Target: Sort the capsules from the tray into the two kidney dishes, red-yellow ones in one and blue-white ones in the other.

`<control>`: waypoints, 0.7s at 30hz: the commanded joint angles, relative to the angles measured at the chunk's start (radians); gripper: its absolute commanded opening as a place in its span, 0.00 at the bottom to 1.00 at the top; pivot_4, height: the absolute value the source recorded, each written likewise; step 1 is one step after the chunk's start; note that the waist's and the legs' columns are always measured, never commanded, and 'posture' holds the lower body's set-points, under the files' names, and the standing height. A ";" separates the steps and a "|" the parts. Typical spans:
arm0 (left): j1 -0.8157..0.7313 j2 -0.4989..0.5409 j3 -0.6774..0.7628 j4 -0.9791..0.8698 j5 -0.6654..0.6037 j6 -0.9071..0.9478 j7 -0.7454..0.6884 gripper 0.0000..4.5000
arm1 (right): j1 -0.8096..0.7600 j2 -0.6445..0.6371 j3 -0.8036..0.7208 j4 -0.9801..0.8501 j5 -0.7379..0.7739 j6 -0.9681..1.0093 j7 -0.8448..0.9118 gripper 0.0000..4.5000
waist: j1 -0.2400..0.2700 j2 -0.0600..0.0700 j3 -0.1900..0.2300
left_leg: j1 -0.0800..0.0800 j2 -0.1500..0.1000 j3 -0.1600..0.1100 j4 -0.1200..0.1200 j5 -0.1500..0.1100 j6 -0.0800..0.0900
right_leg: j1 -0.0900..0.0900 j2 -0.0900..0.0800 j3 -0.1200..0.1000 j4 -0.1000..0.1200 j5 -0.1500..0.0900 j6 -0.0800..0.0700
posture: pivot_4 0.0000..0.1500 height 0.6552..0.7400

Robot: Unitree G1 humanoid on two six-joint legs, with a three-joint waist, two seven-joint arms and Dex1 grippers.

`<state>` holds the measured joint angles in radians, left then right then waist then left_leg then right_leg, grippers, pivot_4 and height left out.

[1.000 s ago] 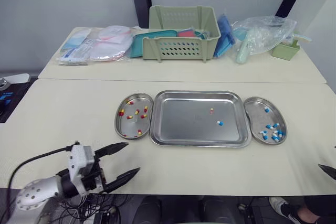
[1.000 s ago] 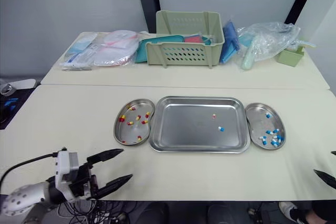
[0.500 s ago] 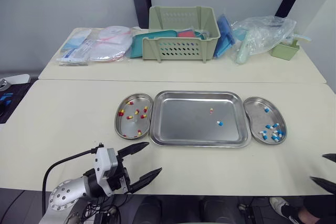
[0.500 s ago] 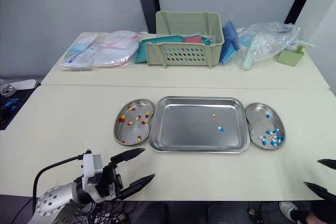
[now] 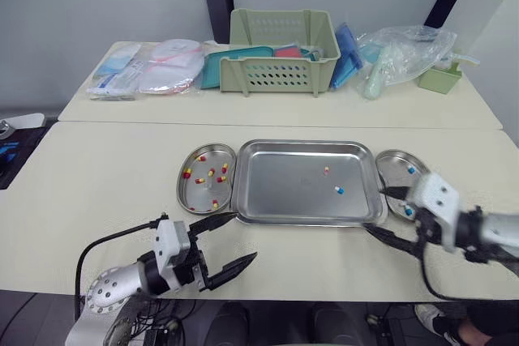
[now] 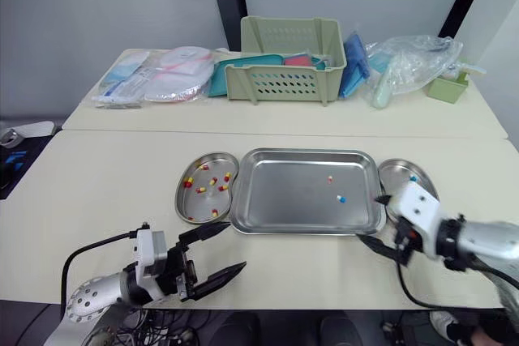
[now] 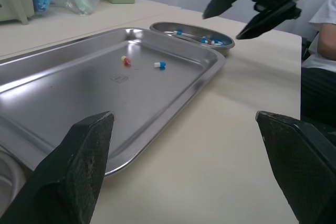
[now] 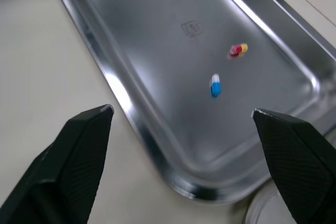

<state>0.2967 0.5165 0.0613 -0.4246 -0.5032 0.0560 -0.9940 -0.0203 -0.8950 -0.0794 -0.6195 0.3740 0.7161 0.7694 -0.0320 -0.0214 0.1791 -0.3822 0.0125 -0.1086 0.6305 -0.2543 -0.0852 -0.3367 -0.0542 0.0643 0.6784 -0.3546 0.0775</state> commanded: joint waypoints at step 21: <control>-0.012 0.006 -0.058 -0.033 0.010 -0.003 0.032 1.00 | -0.377 0.157 0.375 0.342 -0.245 0.088 -0.057 0.47 | 0.000 0.001 0.000 | -0.001 0.000 -0.001 0.000 0.000 0.000 | -0.002 0.000 0.000 0.001 0.000 0.000 | 1.00 1.00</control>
<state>0.2823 0.5177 0.0073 -0.4248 -0.4949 0.0616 -0.9665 -0.3906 -0.7373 0.2856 -0.2770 0.1376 0.7791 0.7039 -0.0319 -0.0208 0.1794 -0.3833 0.0126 -0.1092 0.6305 -0.2543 -0.0851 -0.3385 -0.0544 0.0640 0.6789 -0.3546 0.0775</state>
